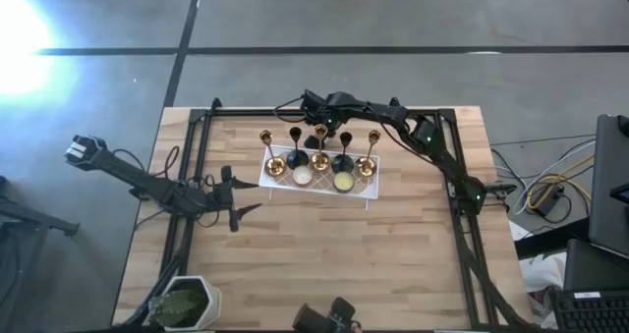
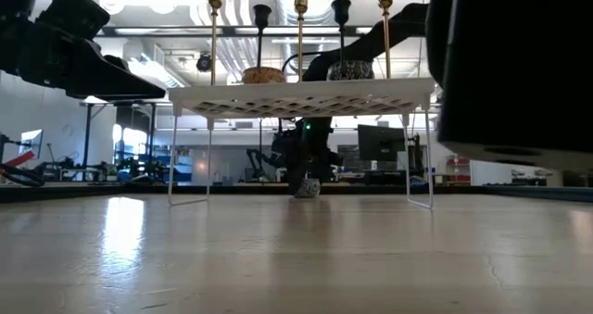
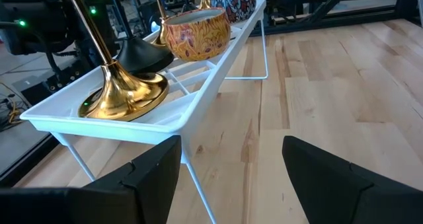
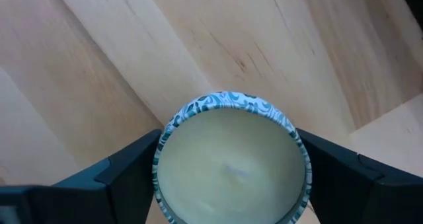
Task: Pick & Place candle stick holders
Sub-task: Put the light blue scented candle on the shelf
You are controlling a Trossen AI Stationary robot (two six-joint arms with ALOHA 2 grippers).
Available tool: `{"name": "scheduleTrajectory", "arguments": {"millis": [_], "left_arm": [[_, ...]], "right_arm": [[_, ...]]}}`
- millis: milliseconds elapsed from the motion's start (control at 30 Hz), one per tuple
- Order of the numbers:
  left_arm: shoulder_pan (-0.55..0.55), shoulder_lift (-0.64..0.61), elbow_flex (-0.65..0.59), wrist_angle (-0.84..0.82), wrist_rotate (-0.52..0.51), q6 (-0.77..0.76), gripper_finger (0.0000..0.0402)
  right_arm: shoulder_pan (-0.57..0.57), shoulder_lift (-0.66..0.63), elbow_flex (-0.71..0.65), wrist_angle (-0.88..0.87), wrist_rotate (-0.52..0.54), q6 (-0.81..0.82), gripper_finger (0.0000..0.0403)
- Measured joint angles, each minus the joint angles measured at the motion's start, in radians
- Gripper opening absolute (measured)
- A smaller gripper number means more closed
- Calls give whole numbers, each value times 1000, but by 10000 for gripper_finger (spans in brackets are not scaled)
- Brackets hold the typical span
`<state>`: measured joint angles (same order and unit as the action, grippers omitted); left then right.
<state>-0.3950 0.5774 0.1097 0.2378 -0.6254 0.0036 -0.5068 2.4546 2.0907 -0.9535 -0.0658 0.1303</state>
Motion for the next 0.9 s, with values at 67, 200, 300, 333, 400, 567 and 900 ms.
{"name": "scheduleTrajectory", "arguments": {"millis": [67, 200, 300, 333, 400, 567, 900], "left_arm": [[0, 0, 0, 0, 0, 0, 268], [0, 0, 0, 0, 0, 0, 268], [0, 0, 0, 0, 0, 0, 268], [0, 0, 0, 0, 0, 0, 268], [0, 0, 0, 0, 0, 0, 268], [0, 0, 0, 0, 0, 0, 268], [0, 0, 0, 0, 0, 0, 268]], "right_arm": [[0, 0, 0, -3, -1, 0, 306], [1, 0, 0, -11, -1, 6, 307], [6, 0, 0, -13, 10, 21, 305], [7, 0, 0, -16, 13, 28, 304], [10, 0, 0, -20, 17, 50, 303], [12, 0, 1, -30, 24, 96, 301], [22, -21, -2, -57, 80, 105, 300]]}}
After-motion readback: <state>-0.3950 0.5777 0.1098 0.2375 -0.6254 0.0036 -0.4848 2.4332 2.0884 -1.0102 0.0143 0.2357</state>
